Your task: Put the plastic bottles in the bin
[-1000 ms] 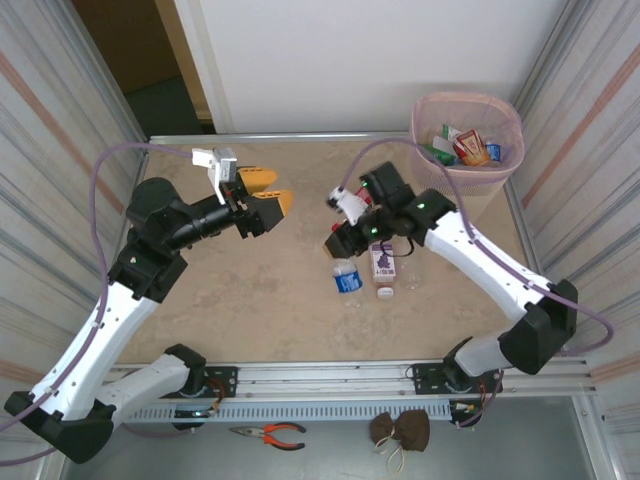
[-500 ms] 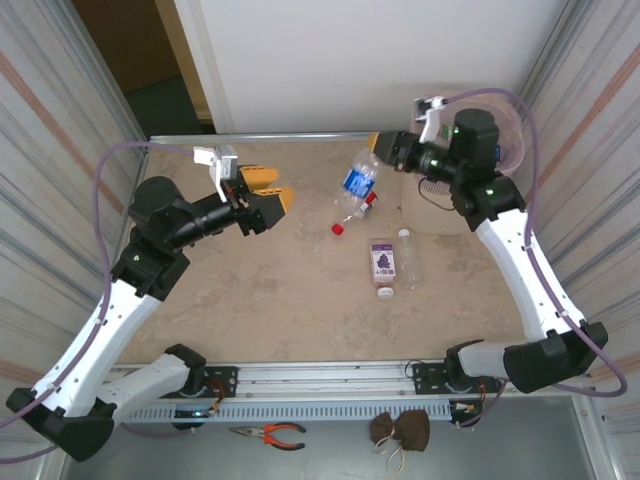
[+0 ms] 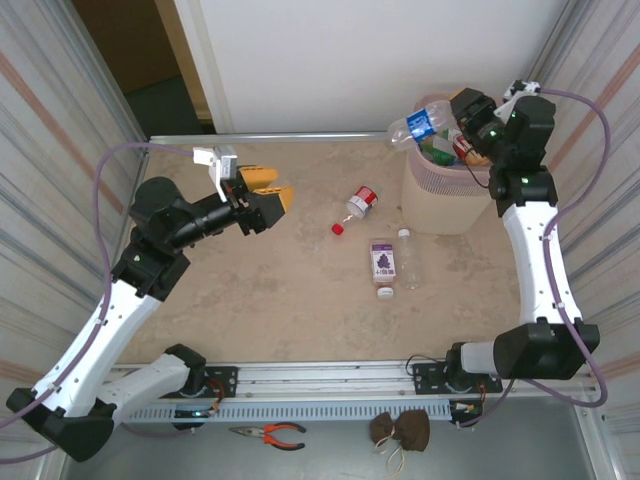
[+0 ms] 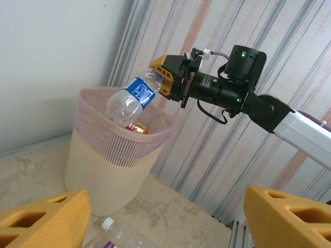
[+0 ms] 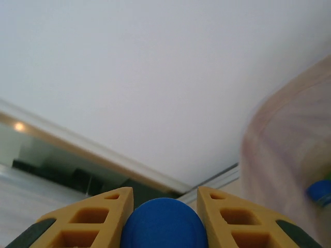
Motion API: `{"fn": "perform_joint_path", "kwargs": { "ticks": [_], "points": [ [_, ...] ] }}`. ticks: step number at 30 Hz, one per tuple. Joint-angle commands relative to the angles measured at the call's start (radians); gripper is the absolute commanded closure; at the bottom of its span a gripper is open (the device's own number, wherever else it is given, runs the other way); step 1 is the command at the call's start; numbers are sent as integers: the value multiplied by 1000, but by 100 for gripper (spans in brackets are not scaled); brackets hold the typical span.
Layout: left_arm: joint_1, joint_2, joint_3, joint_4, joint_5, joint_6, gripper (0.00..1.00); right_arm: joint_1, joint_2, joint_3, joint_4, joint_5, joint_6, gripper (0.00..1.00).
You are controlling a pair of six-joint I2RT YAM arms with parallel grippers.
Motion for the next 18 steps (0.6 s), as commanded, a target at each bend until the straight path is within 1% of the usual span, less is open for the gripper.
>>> {"fn": "perform_joint_path", "kwargs": {
  "ticks": [1, 7, 9, 18],
  "points": [
    [5, -20, -10, 33, -10, -6, 22, -53, 32, 37, 51, 95, 48, 82],
    [6, -23, -15, 31, -17, -15, 22, -124, 121, 56, 89, 169, 67, 82],
    [6, -21, -14, 29, -18, -15, 22, -138, 161, 79, 101, 170, 74, 82],
    [5, -6, -33, 49, -19, -39, 22, -147, 340, 176, 137, 163, 95, 82]
  ]
}}
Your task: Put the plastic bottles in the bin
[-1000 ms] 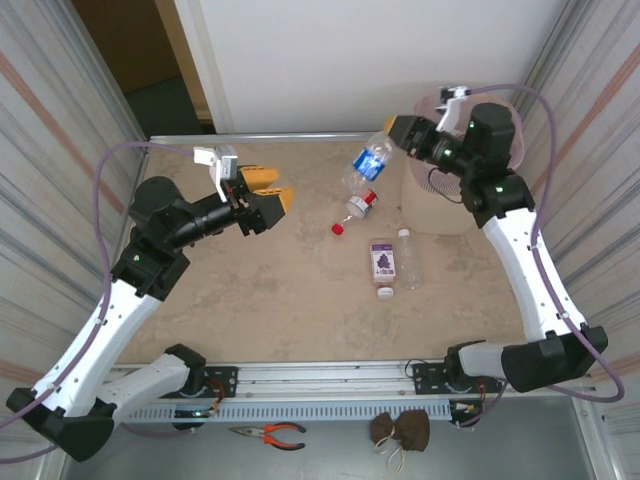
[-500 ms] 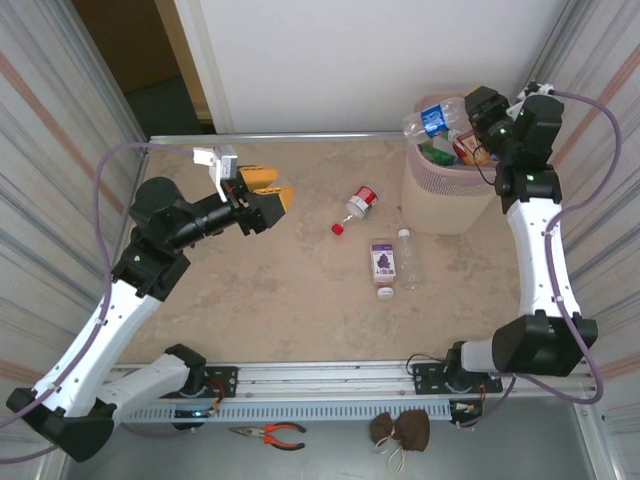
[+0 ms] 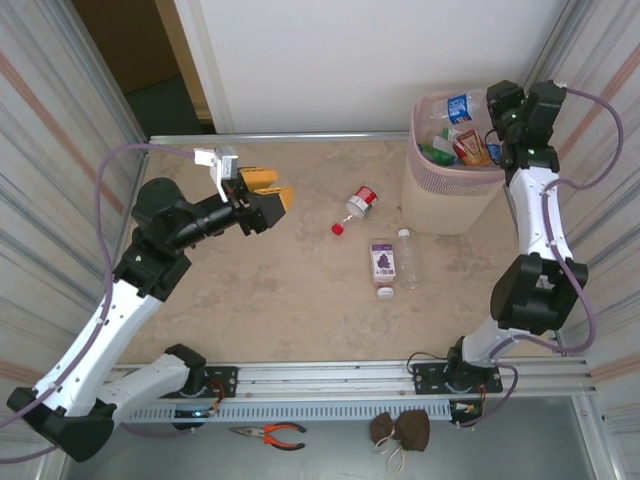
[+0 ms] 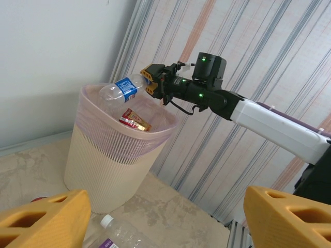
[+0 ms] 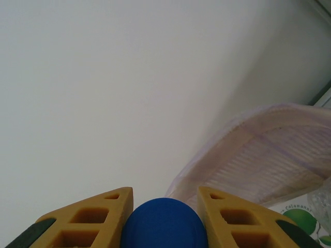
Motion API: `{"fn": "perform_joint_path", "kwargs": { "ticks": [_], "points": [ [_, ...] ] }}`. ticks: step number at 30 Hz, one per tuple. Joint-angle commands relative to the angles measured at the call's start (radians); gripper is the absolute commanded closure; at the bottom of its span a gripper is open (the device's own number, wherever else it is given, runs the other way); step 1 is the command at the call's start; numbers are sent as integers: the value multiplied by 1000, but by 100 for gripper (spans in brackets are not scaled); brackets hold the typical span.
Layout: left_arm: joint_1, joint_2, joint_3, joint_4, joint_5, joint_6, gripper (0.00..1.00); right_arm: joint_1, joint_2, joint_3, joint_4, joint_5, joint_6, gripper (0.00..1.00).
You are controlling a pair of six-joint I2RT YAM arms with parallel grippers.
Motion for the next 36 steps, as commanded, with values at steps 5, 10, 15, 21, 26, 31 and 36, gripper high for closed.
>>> {"fn": "perform_joint_path", "kwargs": {
  "ticks": [5, 10, 15, 21, 26, 31, 36],
  "points": [
    [5, -3, -13, 36, -11, -13, 22, 4, 133, 128, 36, -37, 7, 80],
    [5, -15, -27, 24, -26, -7, 22, 22, 196, 188, 4, -45, -60, 75],
    [5, -21, -34, 22, -30, -11, 22, 38, 270, 258, -56, -93, -123, 70],
    [5, -32, -37, 14, -39, -9, 22, 47, 304, 309, -89, -94, -171, 63],
    [5, -38, -39, 12, -43, -10, 22, 44, 315, 332, -140, -87, -221, 50],
    [5, -38, -41, 17, -43, -14, 22, 38, 293, 350, -204, -47, -287, 44],
    [5, -32, -40, 21, -46, -17, 22, 31, 238, 351, -254, 36, -376, 42]
  ]
}}
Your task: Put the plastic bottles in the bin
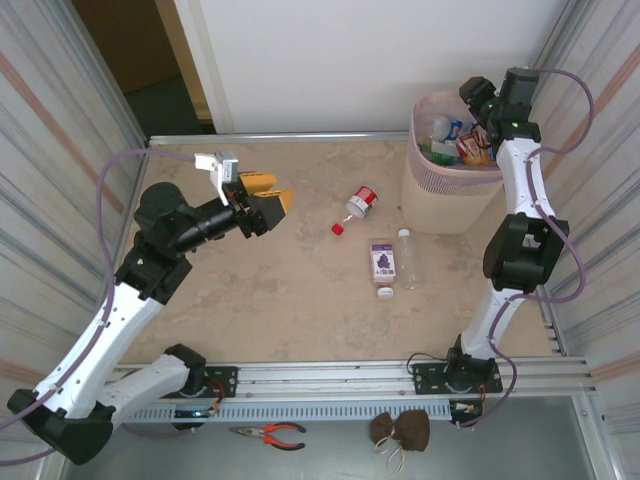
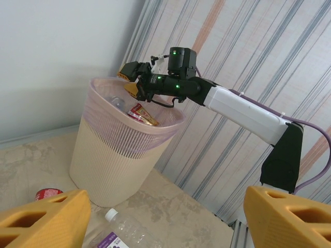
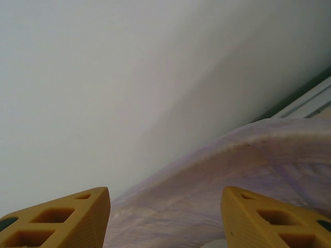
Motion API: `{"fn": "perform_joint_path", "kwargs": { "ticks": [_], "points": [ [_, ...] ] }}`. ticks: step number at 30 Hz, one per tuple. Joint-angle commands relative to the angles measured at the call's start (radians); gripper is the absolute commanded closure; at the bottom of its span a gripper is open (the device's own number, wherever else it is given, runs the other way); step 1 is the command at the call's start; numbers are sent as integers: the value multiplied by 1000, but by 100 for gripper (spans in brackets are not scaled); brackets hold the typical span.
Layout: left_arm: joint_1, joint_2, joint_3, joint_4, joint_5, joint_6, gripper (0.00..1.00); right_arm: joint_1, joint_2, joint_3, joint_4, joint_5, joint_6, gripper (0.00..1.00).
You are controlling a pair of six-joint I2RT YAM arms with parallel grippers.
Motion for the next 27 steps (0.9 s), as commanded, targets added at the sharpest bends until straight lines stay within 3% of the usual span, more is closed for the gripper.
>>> {"fn": "perform_joint_path", "kwargs": {
  "ticks": [1, 6, 15, 27],
  "points": [
    [6, -13, -3, 23, -17, -13, 22, -8, -73, 36, -58, 71, -105, 42],
    [6, 4, 3, 22, -13, -14, 22, -11, -131, 30, -86, 82, -164, 42],
    [5, 76, 43, -92, -23, 30, 26, 10, -246, -3, -194, -7, -243, 42],
    [-70, 303, 142, -303, -151, 205, 34, 37, -530, -285, -216, -42, -286, 41]
  ]
}}
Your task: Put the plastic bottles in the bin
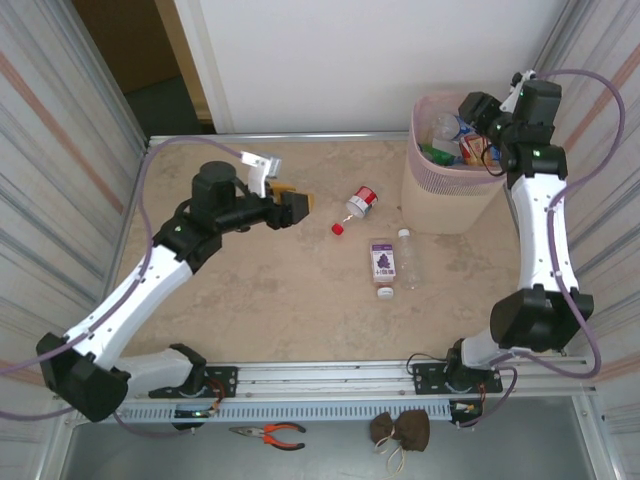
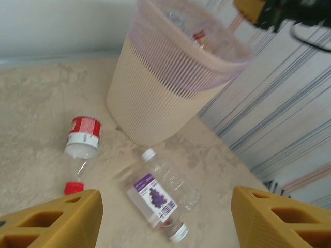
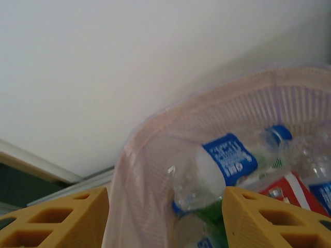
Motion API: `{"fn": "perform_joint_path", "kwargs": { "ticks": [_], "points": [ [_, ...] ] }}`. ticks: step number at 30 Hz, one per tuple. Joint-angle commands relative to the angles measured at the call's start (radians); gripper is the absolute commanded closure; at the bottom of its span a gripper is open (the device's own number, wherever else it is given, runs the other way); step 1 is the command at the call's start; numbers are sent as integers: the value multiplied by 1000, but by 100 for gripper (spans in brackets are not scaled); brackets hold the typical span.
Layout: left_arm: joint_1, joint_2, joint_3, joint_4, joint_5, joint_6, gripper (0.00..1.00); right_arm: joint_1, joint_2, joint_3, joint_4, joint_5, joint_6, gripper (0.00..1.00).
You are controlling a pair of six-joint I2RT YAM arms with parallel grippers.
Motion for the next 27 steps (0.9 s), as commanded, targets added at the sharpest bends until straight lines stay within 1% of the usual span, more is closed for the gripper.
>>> {"fn": "perform_joint_path", "kwargs": {
  "ticks": [1, 4, 7, 10, 18, 23, 27],
  "points": [
    [-29, 63, 65, -92, -59, 124, 34, 0, -95, -54, -17, -9, -42, 41],
    [-52, 148, 116, -151, -86, 195, 34, -2, -165, -106, -33, 1, -51, 41],
    [-66, 237, 165, -196, -84, 260, 36, -10, -235, -163, -38, 12, -54, 41],
    [-85, 314, 193, -204, -101, 319, 36, -21, -294, -210, -52, 17, -54, 41],
    [-107, 595, 371, -323, -224, 425, 38, -46, -400, -278, -118, 23, -73, 40],
    [-109, 741, 450, -336, -282, 465, 37, -59, -444, -298, -148, 30, -86, 40],
    [-111, 841, 504, -342, -297, 491, 36, -69, -465, -302, -162, 33, -91, 40]
  ]
}}
